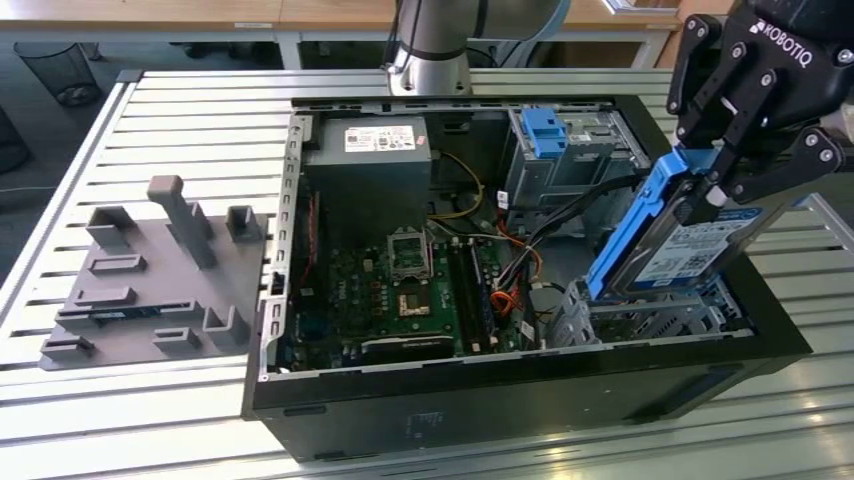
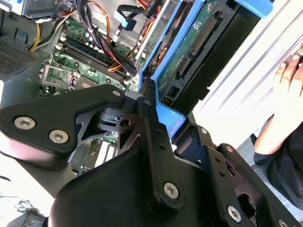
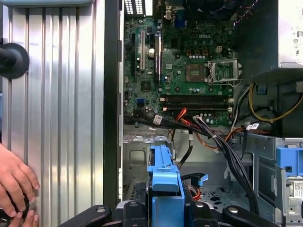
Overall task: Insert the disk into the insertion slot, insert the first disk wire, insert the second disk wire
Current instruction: 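Insert the disk into the insertion slot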
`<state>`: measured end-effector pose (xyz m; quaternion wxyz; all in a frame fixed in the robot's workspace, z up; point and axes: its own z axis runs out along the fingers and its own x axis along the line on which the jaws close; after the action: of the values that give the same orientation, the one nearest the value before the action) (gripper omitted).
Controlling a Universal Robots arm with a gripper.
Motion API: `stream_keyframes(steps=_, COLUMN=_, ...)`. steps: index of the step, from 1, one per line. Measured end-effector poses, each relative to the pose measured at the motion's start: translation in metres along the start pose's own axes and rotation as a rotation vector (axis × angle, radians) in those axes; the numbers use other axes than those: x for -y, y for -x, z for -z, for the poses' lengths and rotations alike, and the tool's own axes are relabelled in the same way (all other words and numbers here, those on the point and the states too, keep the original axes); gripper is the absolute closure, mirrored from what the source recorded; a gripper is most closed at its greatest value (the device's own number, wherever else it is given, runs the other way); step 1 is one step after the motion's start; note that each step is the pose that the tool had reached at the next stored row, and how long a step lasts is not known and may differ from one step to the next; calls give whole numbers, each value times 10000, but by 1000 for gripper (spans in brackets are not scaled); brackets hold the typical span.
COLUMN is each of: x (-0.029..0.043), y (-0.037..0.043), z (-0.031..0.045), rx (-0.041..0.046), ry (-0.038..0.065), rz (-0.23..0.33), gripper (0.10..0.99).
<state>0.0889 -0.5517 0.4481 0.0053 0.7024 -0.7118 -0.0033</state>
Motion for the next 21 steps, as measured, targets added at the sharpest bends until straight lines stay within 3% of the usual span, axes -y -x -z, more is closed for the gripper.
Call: stream_keyframes(steps=21, x=-11, y=13, z=-99, rx=0, ry=0, rz=4, gripper=722)
